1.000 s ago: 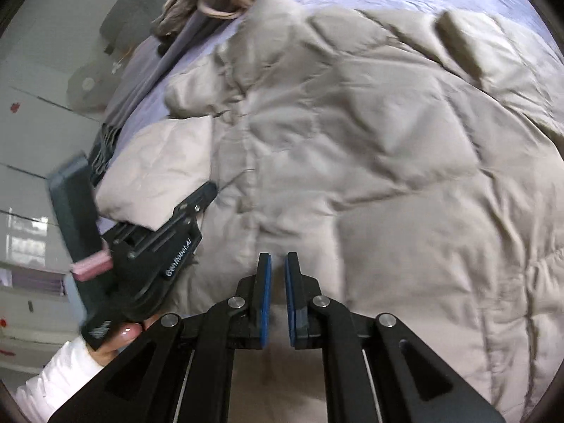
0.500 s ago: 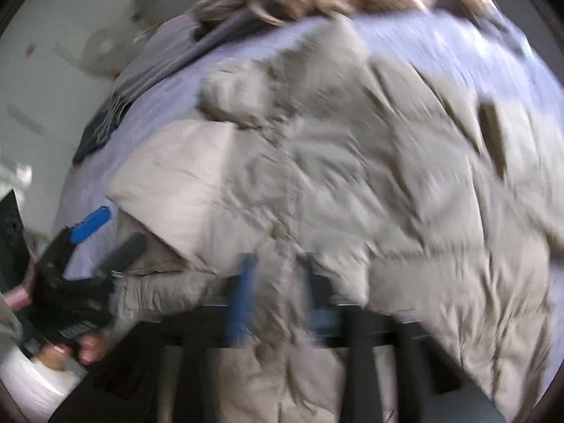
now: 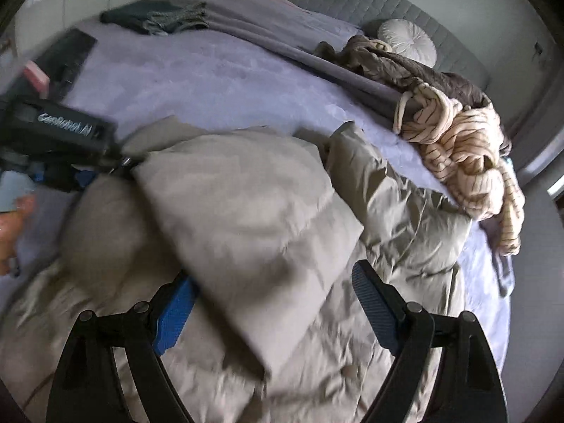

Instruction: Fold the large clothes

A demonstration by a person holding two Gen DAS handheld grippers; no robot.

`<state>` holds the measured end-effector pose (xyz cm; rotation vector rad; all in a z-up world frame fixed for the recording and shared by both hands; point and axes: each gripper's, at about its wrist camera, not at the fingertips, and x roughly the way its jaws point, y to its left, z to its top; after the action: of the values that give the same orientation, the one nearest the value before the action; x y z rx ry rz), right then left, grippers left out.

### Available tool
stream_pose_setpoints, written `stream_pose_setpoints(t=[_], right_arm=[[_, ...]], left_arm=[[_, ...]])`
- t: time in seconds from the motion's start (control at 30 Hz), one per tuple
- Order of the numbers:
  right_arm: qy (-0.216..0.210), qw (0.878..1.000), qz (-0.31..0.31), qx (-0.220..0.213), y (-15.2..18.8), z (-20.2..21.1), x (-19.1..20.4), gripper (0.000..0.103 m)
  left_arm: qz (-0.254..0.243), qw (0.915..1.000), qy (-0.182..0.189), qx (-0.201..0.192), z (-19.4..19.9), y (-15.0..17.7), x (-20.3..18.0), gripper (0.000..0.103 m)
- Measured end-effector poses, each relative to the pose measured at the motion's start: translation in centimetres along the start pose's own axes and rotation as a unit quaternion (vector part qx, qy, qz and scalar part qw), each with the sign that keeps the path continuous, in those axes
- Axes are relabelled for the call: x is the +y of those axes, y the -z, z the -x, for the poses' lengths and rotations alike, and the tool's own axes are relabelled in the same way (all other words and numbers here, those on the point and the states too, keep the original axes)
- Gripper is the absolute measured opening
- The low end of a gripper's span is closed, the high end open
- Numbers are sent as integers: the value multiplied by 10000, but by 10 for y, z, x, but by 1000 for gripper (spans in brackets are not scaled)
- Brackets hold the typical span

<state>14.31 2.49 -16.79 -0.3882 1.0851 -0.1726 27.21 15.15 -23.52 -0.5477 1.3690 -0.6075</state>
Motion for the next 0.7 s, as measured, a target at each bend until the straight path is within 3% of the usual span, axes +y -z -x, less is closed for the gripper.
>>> stream_pose_setpoints(t=[0.03,0.07,0.1,0.13,0.23,0.33,0.4,0.5,0.53,0.57,0.63,0.7], right_arm=[[116,9999,-6,16,-2,-4,0,75],[247,9997,-49,-7,-1,-8,-4,56],[288,9995,-126,-22,-1,-8,-8,2],[339,9991,-269,-6,-2,-6,-12,4],[312,9929,-1144,-128,12,5,-52,4],[93,9740,-2261,-65,45,10,-98,4],[-396,9461,-3210,159,76,0,-128,4],[-1303,8871,-4409,415,121,-25,-157,7],[-1534,8628,-4794,471,135,-32,-166,12],[-1743,8382,-5144,497,148,-35,-175,12],[-1843,8081,-5575,473,167,-34,-191,18],[-1762,7909,-5839,491,184,-25,-210,24]], left_arm=[[-225,9994,-245,-136,1,-1,-10,23],[-624,9960,-572,-298,4,1,-25,19],[-933,9914,-824,-392,5,0,-37,19],[-1389,9817,-1194,-522,5,6,-56,19],[-2114,9584,-1788,-695,0,15,-81,19],[-2335,9488,-2016,-674,-14,18,-88,19],[-2388,9445,-2163,-641,-20,19,-87,19],[-2490,9335,-2481,-706,-22,27,-80,24],[-2506,9300,-2577,-767,-21,28,-79,34],[-2505,9243,-2751,-849,-19,29,-80,56],[-2423,9106,-3145,-1152,-7,27,-80,82],[-2296,9159,-3040,-1261,7,23,-79,82]])
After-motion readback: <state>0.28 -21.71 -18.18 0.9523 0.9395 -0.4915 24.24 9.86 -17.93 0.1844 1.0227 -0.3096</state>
